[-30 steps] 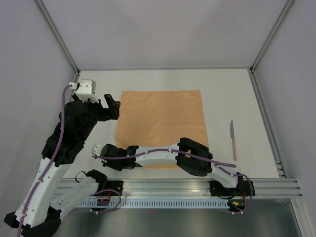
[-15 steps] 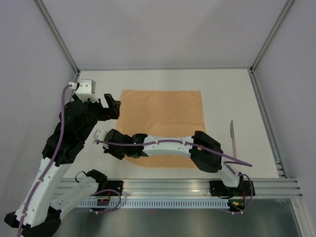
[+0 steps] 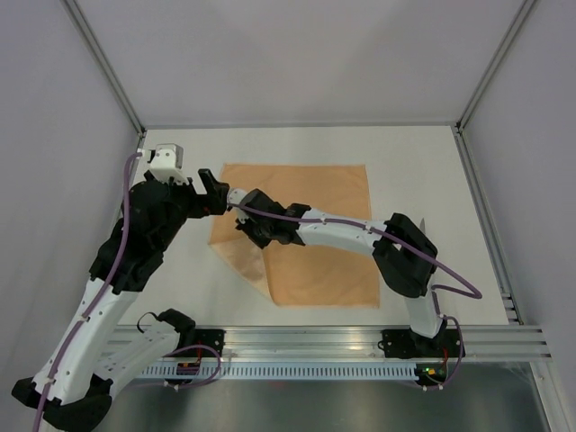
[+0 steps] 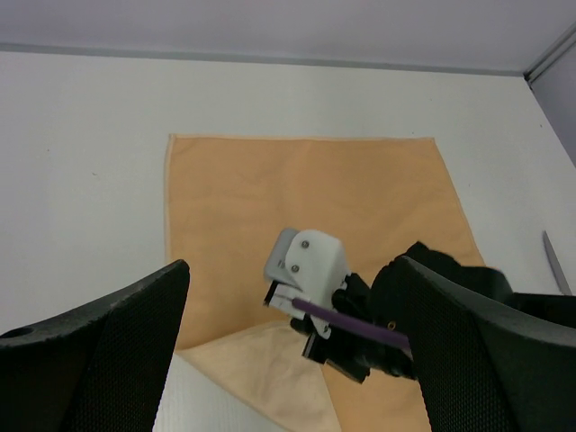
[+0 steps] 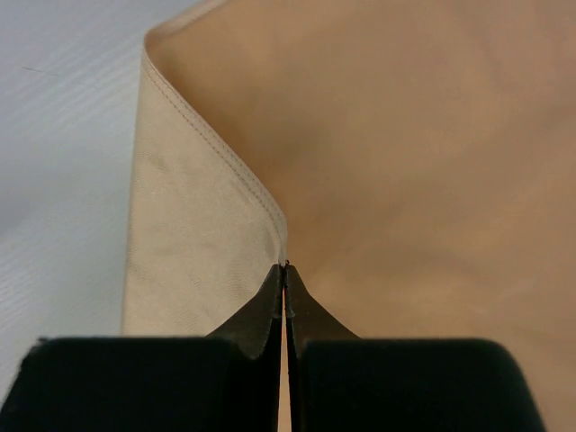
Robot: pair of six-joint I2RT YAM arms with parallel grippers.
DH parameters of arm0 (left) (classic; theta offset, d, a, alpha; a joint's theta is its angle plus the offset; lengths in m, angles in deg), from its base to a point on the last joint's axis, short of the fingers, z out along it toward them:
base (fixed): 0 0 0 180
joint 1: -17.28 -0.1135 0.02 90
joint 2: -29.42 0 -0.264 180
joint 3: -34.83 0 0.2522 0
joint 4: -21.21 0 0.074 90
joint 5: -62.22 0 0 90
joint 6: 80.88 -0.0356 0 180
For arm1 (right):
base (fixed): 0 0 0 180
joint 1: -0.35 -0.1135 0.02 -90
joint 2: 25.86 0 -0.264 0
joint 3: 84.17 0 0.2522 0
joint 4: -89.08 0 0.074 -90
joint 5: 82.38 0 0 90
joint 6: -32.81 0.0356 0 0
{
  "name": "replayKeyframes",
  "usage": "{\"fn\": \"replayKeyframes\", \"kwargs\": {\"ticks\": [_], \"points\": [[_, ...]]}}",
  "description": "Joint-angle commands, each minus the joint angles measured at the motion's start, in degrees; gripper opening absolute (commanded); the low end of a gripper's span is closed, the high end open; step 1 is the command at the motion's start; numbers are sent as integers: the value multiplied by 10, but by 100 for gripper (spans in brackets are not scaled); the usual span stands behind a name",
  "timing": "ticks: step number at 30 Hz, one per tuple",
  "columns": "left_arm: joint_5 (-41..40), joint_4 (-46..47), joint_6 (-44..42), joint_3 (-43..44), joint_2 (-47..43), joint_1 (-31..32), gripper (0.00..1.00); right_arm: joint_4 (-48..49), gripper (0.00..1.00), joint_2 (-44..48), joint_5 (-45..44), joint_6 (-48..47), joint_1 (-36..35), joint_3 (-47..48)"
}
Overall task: Fold the napkin, place the utensils inside, and roll it up
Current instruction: Fold the napkin at the center of the board.
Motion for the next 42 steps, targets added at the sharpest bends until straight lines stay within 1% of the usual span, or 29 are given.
{"fn": "replayKeyframes", "kwargs": {"ticks": [1, 5, 8, 14, 28, 42], "points": [[24, 42, 38, -10, -1, -2, 100, 4, 0, 54, -9, -22, 27, -27], [31, 59, 49, -27, -2, -2, 100, 7, 0, 70, -17, -35, 64, -62], [35, 70, 54, -35, -2, -3, 100, 16, 0, 86, -32, -50, 77, -88], [41, 81, 55, -43, 0, -3, 100, 25, 1, 102, -42, -62, 129, -111], [56, 96, 57, -53, 0, -3, 100, 36, 0, 103, -26, -75, 238, -107], [68, 111, 64, -59, 18, -3, 100, 53, 0, 66, -10, -79, 329, -87]]}}
